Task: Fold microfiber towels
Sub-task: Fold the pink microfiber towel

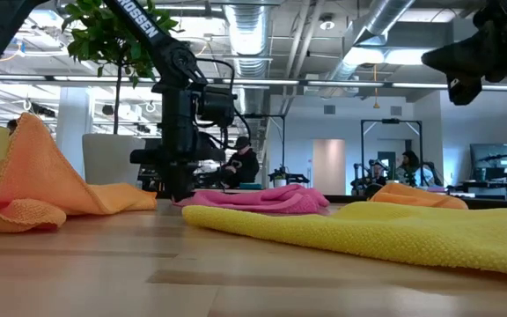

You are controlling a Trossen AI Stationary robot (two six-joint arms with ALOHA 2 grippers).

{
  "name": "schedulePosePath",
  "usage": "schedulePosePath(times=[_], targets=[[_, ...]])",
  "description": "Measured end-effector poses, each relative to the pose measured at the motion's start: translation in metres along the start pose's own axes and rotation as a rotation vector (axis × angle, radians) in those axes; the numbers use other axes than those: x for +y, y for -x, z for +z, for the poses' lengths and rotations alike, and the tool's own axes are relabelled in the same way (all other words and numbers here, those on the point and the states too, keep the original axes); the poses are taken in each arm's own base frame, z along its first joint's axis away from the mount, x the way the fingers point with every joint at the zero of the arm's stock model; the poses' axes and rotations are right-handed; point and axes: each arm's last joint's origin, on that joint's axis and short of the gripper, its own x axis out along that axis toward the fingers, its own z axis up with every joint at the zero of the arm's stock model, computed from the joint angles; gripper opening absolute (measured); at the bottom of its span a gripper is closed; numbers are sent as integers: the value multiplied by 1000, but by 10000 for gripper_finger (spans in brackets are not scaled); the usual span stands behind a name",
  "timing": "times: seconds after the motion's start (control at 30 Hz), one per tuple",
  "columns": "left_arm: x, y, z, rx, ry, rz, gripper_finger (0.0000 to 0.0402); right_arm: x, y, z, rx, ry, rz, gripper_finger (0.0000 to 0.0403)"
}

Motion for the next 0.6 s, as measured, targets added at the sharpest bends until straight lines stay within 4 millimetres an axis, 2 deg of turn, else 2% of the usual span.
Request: schedulePosePath(times=[0.1, 0.23, 0.37, 0.6], targets=[[-1, 8, -1, 15, 3, -60, 2, 0, 1, 10, 91, -37, -22, 5], [-3, 13, -5, 49, 3, -107, 1, 1, -6, 18, 232, -107, -102, 6], [-11, 20, -12, 74, -16, -165, 1, 6, -23, 26, 375, -92, -75, 5], [-24, 21, -23, 129, -27, -218, 0, 8, -59, 36, 589, -111, -44, 13]])
